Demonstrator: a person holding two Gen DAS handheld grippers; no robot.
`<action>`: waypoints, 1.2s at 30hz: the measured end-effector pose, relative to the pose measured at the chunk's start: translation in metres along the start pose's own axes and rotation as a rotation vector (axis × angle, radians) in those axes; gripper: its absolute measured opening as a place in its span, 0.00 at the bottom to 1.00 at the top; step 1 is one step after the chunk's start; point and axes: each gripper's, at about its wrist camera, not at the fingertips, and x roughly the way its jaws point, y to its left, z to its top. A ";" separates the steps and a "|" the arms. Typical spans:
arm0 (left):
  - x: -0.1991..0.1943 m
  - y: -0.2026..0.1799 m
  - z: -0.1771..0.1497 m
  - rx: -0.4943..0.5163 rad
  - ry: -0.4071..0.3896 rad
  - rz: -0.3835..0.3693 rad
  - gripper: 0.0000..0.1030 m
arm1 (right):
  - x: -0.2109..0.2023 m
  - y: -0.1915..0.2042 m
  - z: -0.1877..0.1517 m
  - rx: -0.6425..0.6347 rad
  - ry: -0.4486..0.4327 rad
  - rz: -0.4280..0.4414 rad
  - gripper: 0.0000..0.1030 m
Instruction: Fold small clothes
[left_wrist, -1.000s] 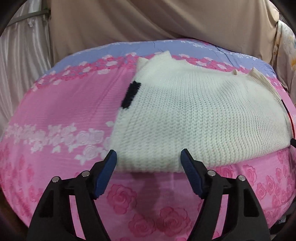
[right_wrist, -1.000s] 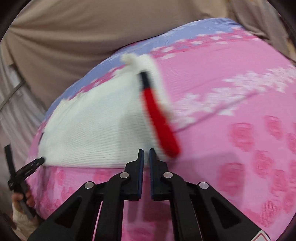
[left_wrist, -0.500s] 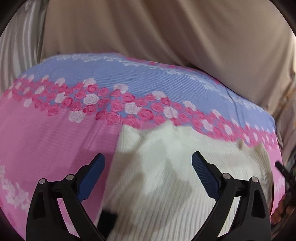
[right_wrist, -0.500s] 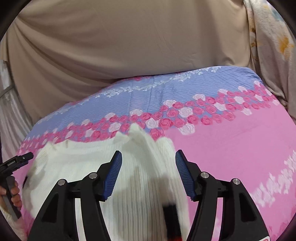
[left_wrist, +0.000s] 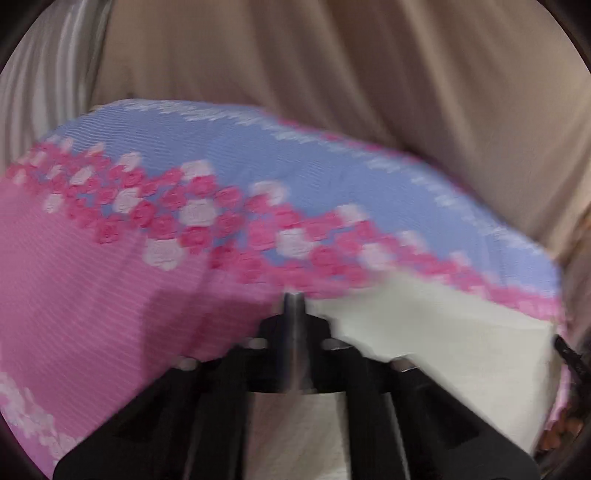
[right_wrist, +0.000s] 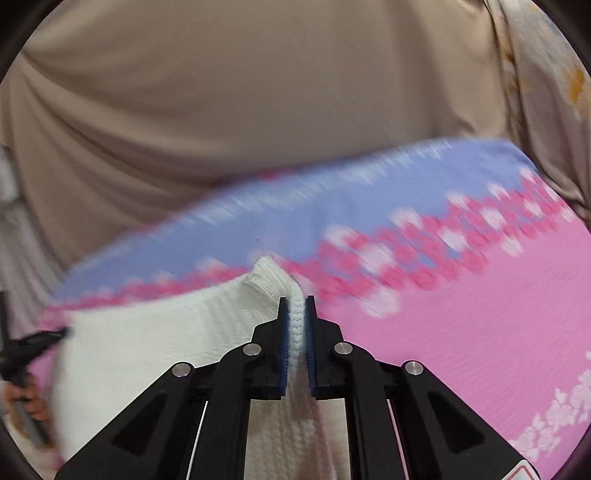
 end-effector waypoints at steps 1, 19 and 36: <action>0.016 0.004 -0.003 -0.001 0.034 0.029 0.00 | 0.013 -0.002 -0.004 0.004 0.039 0.005 0.07; -0.053 -0.094 -0.107 0.366 0.122 -0.194 0.47 | -0.065 0.131 -0.135 -0.357 0.085 0.291 0.16; -0.095 -0.019 -0.134 0.245 0.028 -0.002 0.51 | -0.095 -0.003 -0.142 -0.094 0.075 -0.006 0.14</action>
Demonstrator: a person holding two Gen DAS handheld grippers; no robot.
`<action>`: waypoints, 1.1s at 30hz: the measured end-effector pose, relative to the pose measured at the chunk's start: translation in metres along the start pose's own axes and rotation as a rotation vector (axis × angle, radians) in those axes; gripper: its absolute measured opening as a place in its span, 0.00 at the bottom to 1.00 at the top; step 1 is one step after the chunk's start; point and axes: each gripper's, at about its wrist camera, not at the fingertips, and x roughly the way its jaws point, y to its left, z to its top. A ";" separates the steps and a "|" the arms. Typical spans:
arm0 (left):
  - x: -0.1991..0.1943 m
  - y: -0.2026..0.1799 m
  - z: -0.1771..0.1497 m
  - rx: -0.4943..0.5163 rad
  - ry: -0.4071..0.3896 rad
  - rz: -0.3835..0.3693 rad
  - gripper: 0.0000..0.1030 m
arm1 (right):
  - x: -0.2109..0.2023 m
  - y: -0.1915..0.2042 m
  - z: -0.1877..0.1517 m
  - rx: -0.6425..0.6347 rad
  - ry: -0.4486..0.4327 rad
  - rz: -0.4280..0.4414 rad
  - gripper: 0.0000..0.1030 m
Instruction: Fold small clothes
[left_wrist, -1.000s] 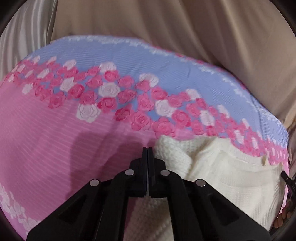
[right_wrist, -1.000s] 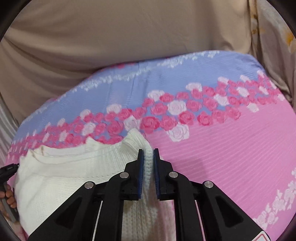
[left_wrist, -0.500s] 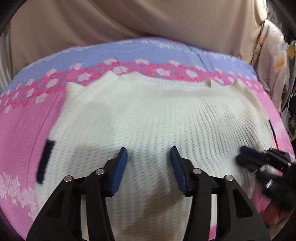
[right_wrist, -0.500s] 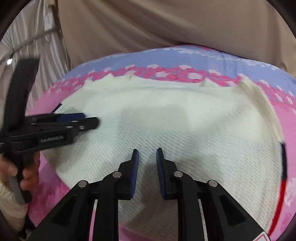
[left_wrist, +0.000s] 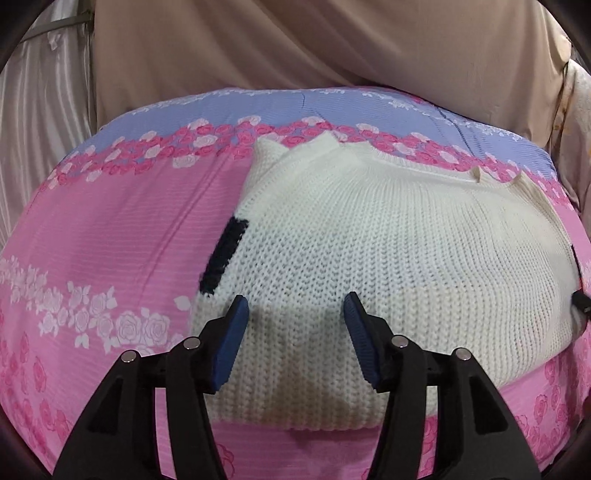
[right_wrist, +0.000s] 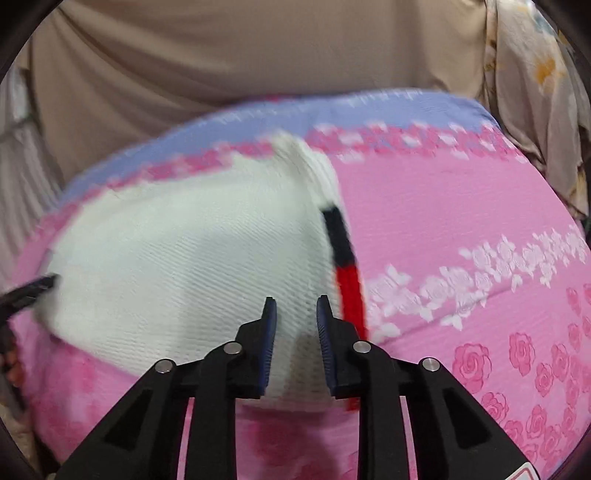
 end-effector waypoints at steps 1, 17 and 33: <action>-0.002 0.003 -0.003 -0.008 0.006 -0.008 0.51 | -0.005 -0.003 0.001 0.032 -0.007 0.027 0.14; 0.039 -0.019 0.047 0.000 -0.003 -0.025 0.53 | 0.068 0.022 0.112 0.018 0.003 0.006 0.20; 0.000 0.078 0.004 -0.284 0.039 -0.058 0.77 | 0.077 0.197 0.078 -0.304 0.025 0.232 0.36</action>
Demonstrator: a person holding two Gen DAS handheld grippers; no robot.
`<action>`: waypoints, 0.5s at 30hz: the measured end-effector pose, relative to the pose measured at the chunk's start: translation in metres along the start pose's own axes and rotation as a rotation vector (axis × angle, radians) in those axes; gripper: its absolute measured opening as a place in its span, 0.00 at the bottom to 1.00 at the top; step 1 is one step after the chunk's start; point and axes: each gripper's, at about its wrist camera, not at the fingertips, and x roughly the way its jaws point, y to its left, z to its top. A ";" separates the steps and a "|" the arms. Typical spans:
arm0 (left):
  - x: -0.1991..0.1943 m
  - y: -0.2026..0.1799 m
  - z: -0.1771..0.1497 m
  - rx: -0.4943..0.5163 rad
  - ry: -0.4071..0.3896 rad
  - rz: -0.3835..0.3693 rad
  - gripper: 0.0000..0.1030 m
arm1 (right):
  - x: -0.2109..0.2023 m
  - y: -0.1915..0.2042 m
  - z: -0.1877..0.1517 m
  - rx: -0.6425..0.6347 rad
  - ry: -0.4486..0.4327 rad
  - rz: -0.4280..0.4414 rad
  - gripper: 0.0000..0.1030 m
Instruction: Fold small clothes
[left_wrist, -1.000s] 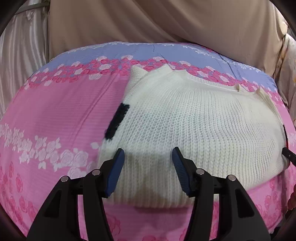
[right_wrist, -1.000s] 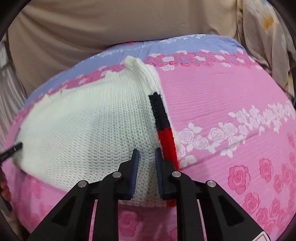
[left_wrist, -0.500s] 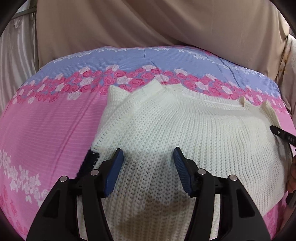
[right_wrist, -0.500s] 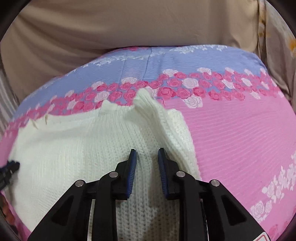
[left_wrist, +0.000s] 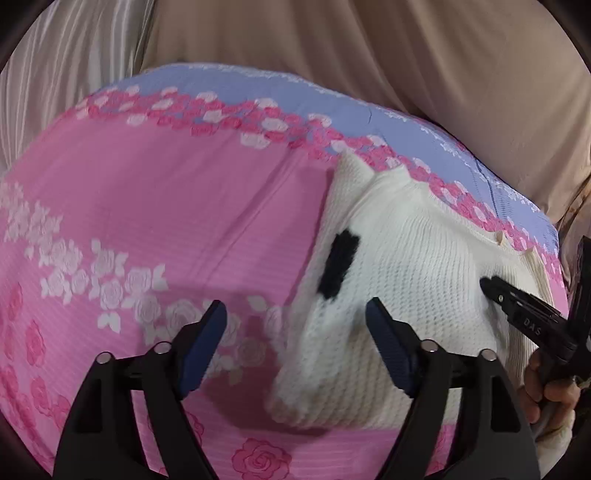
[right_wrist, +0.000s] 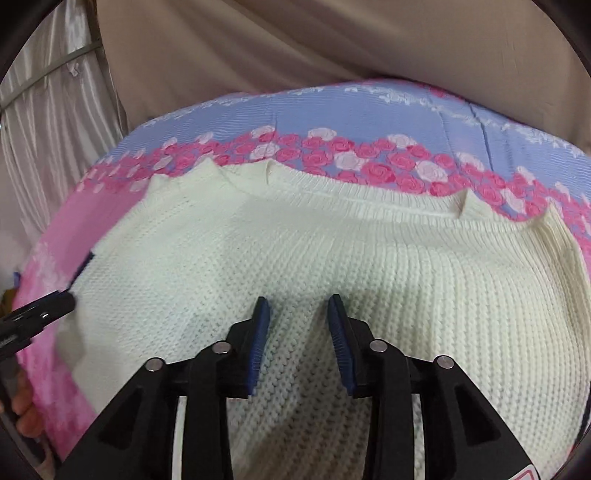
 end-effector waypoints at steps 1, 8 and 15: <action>0.004 0.003 -0.003 -0.012 0.013 -0.014 0.78 | 0.000 0.001 0.000 -0.008 -0.003 -0.007 0.37; 0.025 -0.007 0.003 -0.036 0.027 -0.121 0.85 | 0.002 0.000 -0.006 -0.026 -0.055 -0.015 0.38; 0.020 -0.030 0.023 -0.023 0.024 -0.205 0.28 | 0.001 -0.005 -0.006 0.012 -0.079 0.035 0.40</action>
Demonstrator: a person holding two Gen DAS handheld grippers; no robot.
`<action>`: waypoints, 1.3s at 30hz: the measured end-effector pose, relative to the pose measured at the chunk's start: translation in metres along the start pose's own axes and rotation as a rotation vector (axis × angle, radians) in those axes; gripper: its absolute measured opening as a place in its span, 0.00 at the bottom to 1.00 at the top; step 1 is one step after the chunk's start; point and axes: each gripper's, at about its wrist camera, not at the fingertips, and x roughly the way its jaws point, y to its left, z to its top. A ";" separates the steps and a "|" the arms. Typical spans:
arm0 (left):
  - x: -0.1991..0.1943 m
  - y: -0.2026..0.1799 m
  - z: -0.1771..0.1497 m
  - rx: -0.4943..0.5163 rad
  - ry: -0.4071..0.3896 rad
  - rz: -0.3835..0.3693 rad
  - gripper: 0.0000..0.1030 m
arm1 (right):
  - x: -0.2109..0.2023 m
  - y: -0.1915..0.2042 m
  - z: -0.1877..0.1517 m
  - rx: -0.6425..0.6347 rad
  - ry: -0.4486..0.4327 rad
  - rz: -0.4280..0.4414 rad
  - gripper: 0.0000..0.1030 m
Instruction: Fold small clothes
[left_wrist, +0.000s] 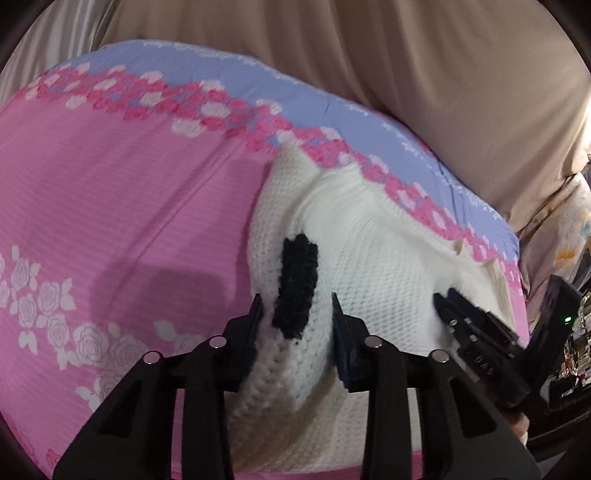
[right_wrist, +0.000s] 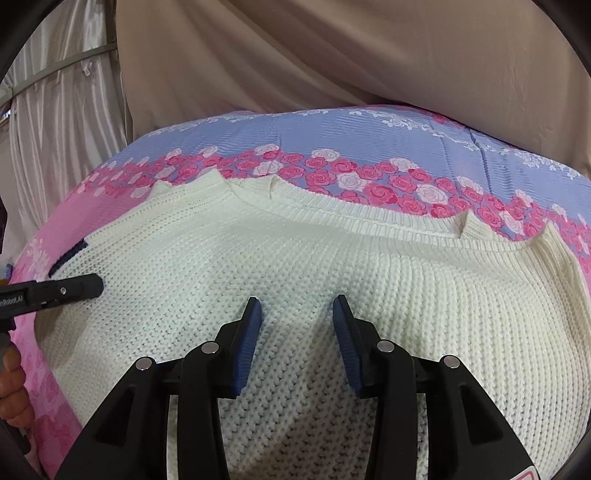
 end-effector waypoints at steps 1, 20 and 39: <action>-0.006 -0.007 0.002 0.008 -0.021 -0.010 0.26 | -0.003 -0.003 0.000 0.022 -0.004 0.018 0.41; 0.043 -0.294 -0.074 0.554 0.069 -0.316 0.23 | -0.175 -0.144 -0.110 0.407 -0.077 -0.222 0.56; -0.014 -0.193 -0.082 0.390 0.026 -0.176 0.62 | -0.144 -0.144 -0.056 0.432 -0.007 0.103 0.73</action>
